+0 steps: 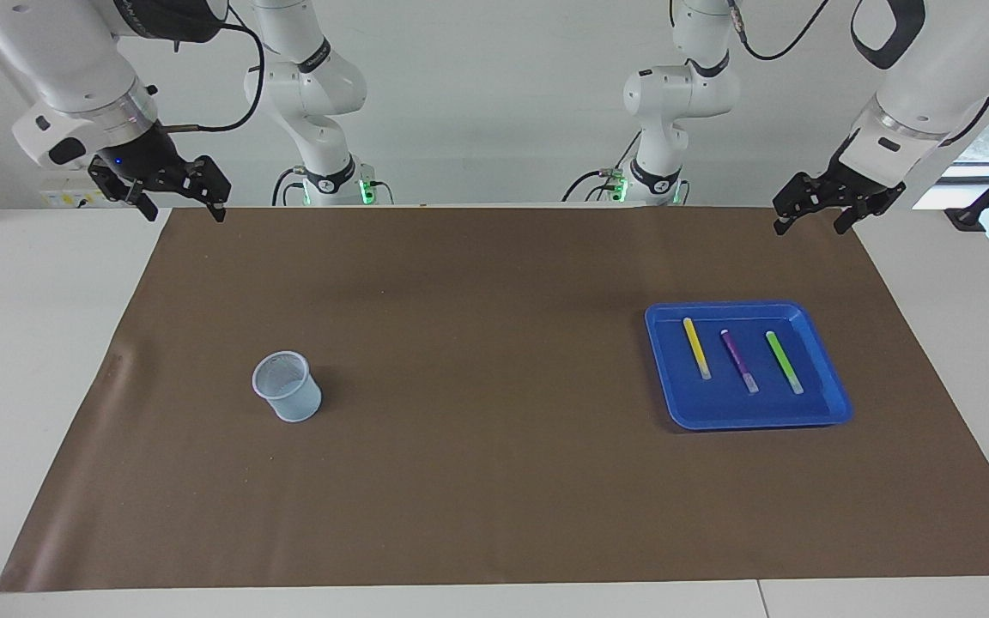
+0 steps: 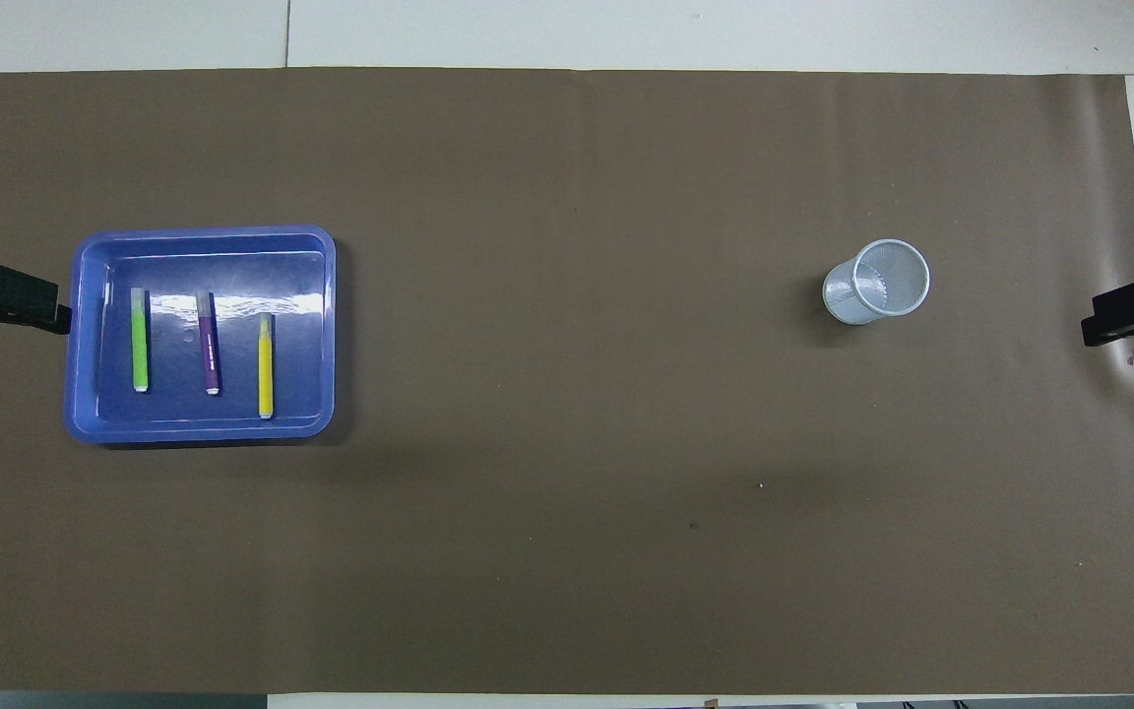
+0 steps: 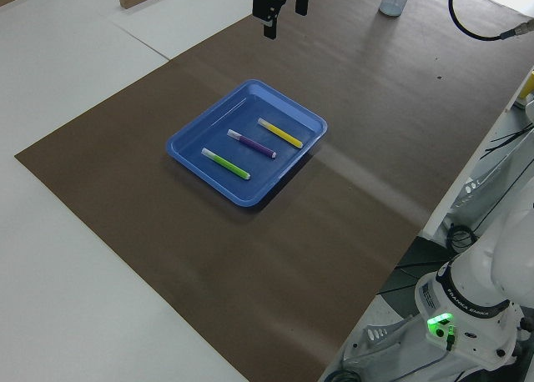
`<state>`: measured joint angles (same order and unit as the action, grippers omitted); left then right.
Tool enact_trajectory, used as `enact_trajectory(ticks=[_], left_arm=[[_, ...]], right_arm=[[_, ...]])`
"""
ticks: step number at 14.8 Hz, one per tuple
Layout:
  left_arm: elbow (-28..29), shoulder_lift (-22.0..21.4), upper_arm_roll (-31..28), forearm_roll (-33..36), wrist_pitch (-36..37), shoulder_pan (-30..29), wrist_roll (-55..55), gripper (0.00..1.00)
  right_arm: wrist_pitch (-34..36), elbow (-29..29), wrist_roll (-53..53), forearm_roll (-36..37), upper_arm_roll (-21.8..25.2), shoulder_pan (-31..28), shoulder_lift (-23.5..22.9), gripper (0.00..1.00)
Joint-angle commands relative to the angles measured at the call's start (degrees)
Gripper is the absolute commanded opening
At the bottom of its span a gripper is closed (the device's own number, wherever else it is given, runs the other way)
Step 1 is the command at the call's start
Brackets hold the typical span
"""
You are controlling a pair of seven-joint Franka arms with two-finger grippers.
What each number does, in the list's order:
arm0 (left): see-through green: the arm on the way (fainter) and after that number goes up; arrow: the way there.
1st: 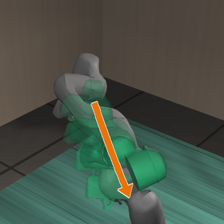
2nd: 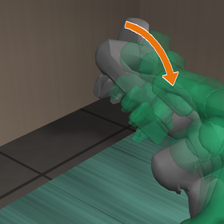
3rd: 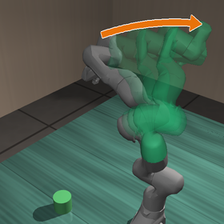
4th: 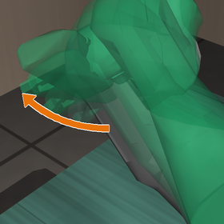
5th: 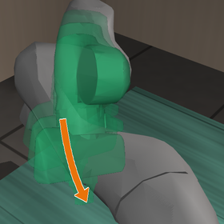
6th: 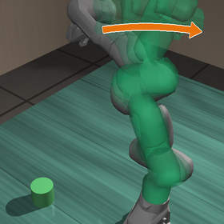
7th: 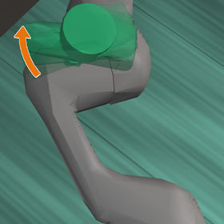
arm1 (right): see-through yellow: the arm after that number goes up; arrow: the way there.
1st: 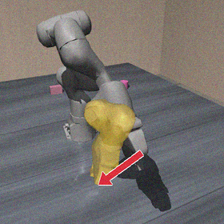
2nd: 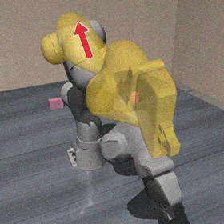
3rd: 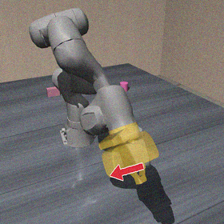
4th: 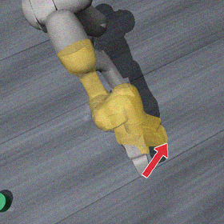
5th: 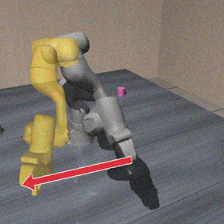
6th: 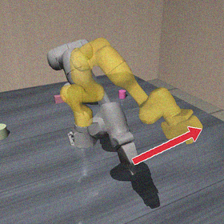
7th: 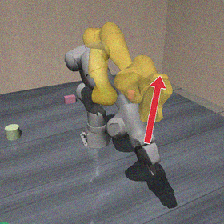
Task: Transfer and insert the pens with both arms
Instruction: 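Reach the left gripper into the blue tray toward the yellow pen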
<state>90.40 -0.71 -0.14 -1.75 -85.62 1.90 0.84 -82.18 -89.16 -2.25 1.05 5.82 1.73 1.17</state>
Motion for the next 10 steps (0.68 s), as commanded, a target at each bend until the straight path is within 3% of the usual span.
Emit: enact_trajectory(ticks=[1, 10], left_arm=[[1.4, -1.3, -0.3, 1.0, -0.3, 0.2, -0.7, 1.00], [2.1, -1.5, 0.1, 0.9, -0.9, 0.7, -0.8, 1.00]], right_arm=[[-0.1, -1.0, -1.2, -0.1, -0.3, -0.6, 1.0, 1.00], [-0.8, -0.7, -1.2, -0.3, -0.7, -0.3, 0.8, 1.00]])
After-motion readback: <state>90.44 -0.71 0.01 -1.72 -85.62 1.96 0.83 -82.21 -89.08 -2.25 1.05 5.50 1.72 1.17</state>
